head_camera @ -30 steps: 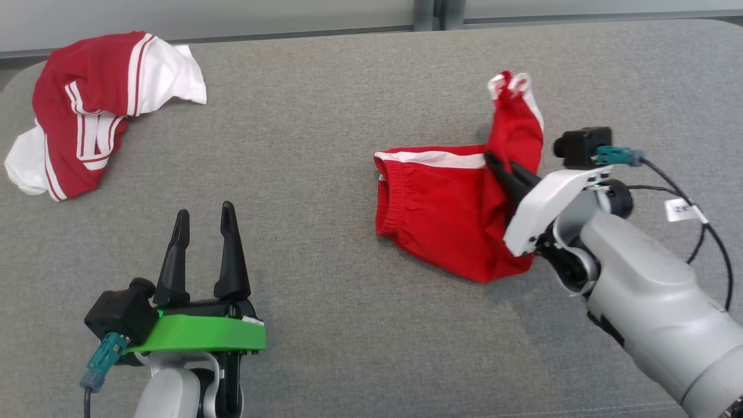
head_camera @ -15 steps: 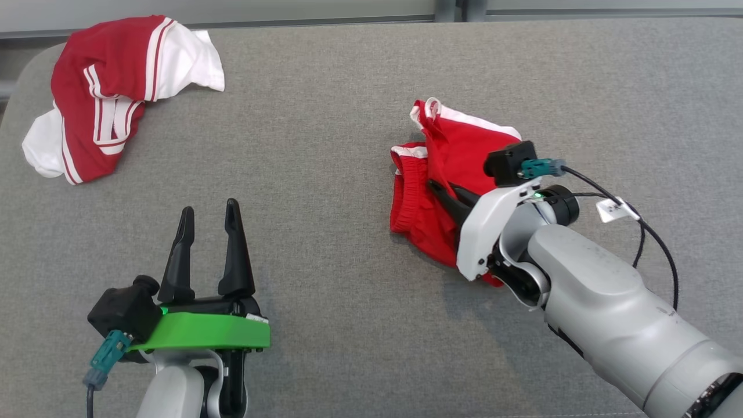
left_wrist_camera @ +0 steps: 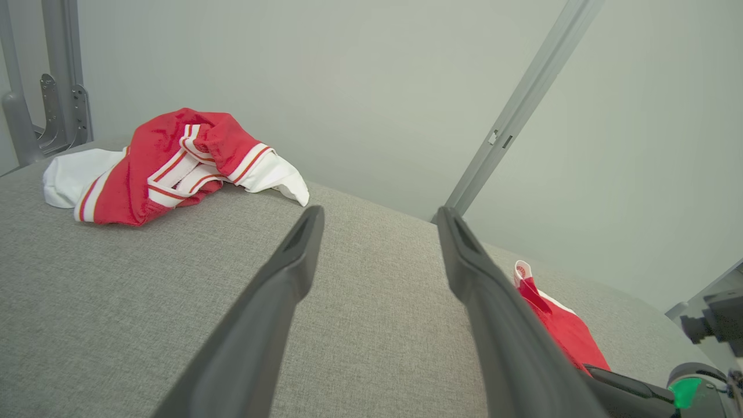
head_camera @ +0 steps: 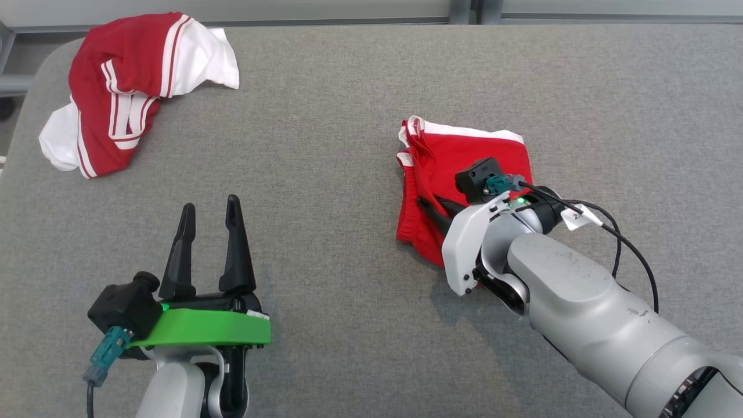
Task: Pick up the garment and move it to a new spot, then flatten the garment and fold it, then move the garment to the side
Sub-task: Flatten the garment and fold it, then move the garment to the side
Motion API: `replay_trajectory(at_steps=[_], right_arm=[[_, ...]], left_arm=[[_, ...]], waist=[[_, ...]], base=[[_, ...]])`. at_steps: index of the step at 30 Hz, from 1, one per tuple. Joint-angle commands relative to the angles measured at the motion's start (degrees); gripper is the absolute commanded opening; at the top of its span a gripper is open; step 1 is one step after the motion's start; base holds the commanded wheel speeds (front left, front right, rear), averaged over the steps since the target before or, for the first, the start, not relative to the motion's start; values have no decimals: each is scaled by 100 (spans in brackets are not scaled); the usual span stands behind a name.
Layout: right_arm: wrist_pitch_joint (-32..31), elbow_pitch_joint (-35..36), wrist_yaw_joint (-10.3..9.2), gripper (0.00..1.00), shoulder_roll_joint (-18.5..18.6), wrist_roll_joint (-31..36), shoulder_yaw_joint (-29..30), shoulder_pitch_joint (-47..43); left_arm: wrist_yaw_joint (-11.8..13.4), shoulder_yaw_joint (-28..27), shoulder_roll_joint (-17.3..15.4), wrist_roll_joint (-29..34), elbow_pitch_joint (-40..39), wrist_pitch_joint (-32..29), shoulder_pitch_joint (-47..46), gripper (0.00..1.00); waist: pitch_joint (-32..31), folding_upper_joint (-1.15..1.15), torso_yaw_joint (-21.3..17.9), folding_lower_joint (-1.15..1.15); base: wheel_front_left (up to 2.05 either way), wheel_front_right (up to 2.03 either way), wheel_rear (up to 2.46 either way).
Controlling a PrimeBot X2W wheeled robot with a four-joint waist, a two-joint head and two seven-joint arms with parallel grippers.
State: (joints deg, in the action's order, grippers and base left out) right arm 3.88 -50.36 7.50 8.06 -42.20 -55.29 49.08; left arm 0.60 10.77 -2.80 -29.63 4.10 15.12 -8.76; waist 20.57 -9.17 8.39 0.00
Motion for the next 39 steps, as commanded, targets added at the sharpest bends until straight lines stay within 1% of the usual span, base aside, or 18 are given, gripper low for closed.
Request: replay_trajectory(at_steps=[1,4,8,13,17,21,25,28,29,30,31,32,33,39], right_arm=[[47,-34,-2,100,-5,40,-29,56],[131,-78,-2,100,-40,136,-77,57],[291,16,-2,100,-63,103,-49,9],[586,169,-2,100,68,-4,152,-117],[862,230,-2,100,248,-61,558,-236],[1036,190,-2,100,382,-30,1100,-455],[1103,190,-2,100,404,94,1574,-709],[1128,272,-2,100,339,232,1862,-900],[1128,298,-2,87,306,282,1932,-964],[1131,341,-2,48,276,323,2029,-1018],[1132,378,-2,39,252,372,2122,-1072],[1133,405,-2,13,236,440,2206,-1137],[1133,426,-2,0,217,515,2275,-1193],[1124,425,-2,0,58,719,2492,-1374]], left_arm=[[46,-24,-19,-10,5,2,31,100],[43,-15,-19,5,-13,2,60,100],[27,-17,-19,29,-9,2,87,100],[34,-2,-19,45,0,2,138,100],[33,68,-19,72,-11,2,174,100],[78,91,-19,83,-36,2,252,100],[83,100,-19,115,-37,2,285,100],[82,96,-19,123,-46,2,318,100],[75,97,-19,127,-48,2,324,100],[66,104,-19,133,-47,2,325,100],[54,119,-19,138,-42,2,316,100],[44,133,-19,140,-33,2,301,100],[43,142,-20,143,-23,2,286,100],[35,149,-20,149,-6,2,222,100]], waist=[[-16,0,-22,0],[-47,0,-72,0],[-92,0,-157,0],[-176,0,-281,0],[-249,0,-382,0],[-310,0,-521,0],[-343,0,-625,0],[-344,0,-669,0],[-338,0,-674,0],[-326,0,-670,0],[-311,0,-656,0],[-295,0,-632,0],[-275,0,-600,0],[-177,0,-393,0]], base=[[0,0,0],[0,0,0],[0,0,0],[0,0,0],[0,0,0],[0,0,0],[0,0,0],[0,0,0],[0,0,0],[0,0,0],[0,0,0],[0,0,0],[0,0,0],[0,0,0]])
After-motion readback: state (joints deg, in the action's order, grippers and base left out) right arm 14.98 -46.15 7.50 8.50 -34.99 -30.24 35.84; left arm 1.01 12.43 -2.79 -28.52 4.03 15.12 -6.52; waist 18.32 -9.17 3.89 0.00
